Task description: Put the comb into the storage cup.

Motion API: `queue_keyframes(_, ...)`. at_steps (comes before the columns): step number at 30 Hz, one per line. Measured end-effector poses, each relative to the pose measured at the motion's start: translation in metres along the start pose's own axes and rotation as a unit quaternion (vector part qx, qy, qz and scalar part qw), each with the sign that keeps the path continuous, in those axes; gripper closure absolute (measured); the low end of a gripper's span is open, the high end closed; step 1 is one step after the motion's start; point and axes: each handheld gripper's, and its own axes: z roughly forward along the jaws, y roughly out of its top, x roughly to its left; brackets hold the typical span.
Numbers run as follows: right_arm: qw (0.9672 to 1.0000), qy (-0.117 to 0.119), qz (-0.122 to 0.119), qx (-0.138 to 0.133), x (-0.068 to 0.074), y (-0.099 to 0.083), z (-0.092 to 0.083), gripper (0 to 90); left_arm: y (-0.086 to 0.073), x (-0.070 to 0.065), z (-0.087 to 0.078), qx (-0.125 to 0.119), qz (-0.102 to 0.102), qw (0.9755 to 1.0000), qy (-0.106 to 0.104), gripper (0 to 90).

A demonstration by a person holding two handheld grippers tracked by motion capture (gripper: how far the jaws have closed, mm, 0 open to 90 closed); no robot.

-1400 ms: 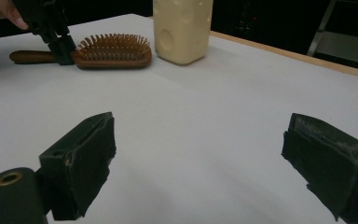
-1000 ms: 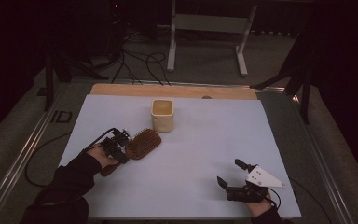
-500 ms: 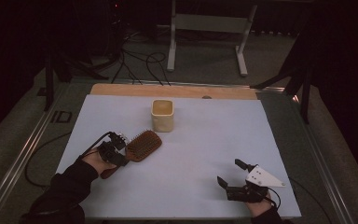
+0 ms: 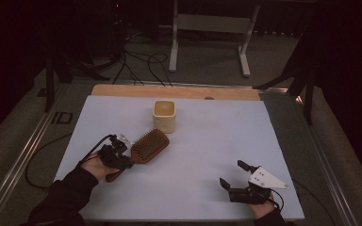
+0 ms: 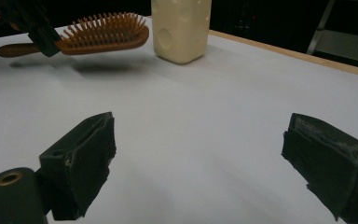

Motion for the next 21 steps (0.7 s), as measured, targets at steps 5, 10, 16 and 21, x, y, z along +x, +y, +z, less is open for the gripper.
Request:
queue_keyframes(5,1.0,-0.001,0.0,0.0,0.0,0.0,0.0,8.7,0.002,-0.008,-0.007,-0.028,0.005,0.9996,0.003,74.1)
queue_keyframes(10,1.0,-0.002,-0.001,0.001,0.0,0.0,0.0,8.7,0.005,-0.016,-0.015,-0.053,0.014,0.9985,0.005,74.1)
queue_keyframes(16,1.0,-0.003,-0.001,0.003,0.0,-0.001,0.001,8.7,0.008,-0.021,-0.019,-0.085,0.014,0.9962,0.006,74.1)
queue_keyframes(21,1.0,-0.002,0.0,0.003,0.0,-0.001,0.002,8.7,0.01,-0.023,-0.022,-0.107,0.009,0.9942,0.005,74.1)
